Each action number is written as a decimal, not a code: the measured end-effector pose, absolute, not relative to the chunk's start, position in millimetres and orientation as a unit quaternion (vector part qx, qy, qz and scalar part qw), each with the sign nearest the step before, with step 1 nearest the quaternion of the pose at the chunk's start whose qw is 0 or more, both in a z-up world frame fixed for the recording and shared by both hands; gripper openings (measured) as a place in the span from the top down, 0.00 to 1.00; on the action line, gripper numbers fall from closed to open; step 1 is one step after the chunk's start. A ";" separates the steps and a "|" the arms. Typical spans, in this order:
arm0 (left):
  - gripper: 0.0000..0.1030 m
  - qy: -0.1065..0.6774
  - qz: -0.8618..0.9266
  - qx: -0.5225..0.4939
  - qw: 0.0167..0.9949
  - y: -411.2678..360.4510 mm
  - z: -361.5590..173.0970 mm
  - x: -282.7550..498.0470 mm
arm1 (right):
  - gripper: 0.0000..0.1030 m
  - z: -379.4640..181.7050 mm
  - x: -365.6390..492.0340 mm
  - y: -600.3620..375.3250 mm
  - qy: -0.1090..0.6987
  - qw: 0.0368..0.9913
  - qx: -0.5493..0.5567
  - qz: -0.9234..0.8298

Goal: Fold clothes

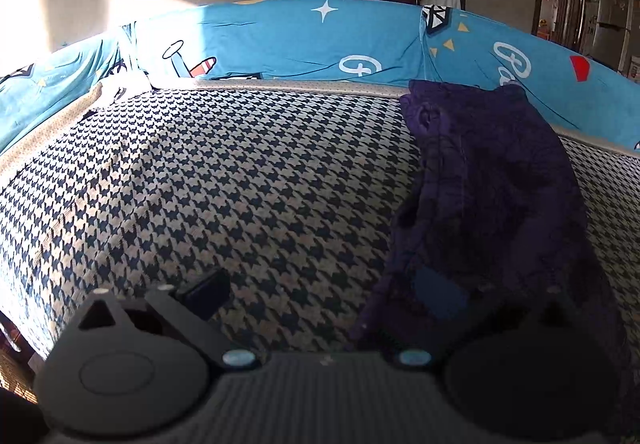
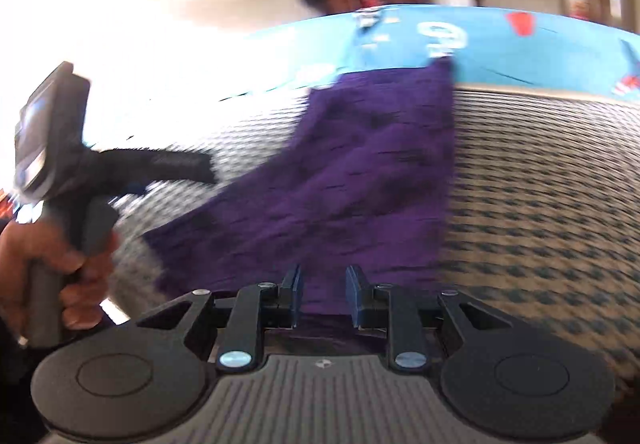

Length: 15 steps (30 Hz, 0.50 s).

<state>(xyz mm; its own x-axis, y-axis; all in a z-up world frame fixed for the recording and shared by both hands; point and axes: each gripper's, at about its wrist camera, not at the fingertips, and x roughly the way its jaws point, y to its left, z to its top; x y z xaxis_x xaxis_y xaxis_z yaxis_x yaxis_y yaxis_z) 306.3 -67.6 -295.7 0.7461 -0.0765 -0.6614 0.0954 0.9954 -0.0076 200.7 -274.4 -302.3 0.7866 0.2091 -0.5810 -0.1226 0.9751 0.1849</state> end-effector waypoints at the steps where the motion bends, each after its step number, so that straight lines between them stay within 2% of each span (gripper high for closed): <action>1: 0.00 0.354 -0.049 0.016 0.934 -69.5 -296.4 305.5 | 0.73 -303.1 199.7 -280.6 0.319 0.942 0.077 0.074; 7: 0.00 0.367 -0.058 0.020 0.928 -76.9 -303.9 302.9 | 0.71 -308.7 191.3 -310.0 0.347 0.929 0.124 0.018; 11: 0.00 0.372 -0.061 0.025 0.926 -80.9 -307.6 302.0 | 0.58 -314.3 193.7 -319.7 0.359 0.919 0.161 0.015; 15: 0.00 0.378 -0.061 0.024 0.923 -82.5 -311.4 302.2 | 0.56 -321.4 194.3 -326.7 0.368 0.902 0.221 0.034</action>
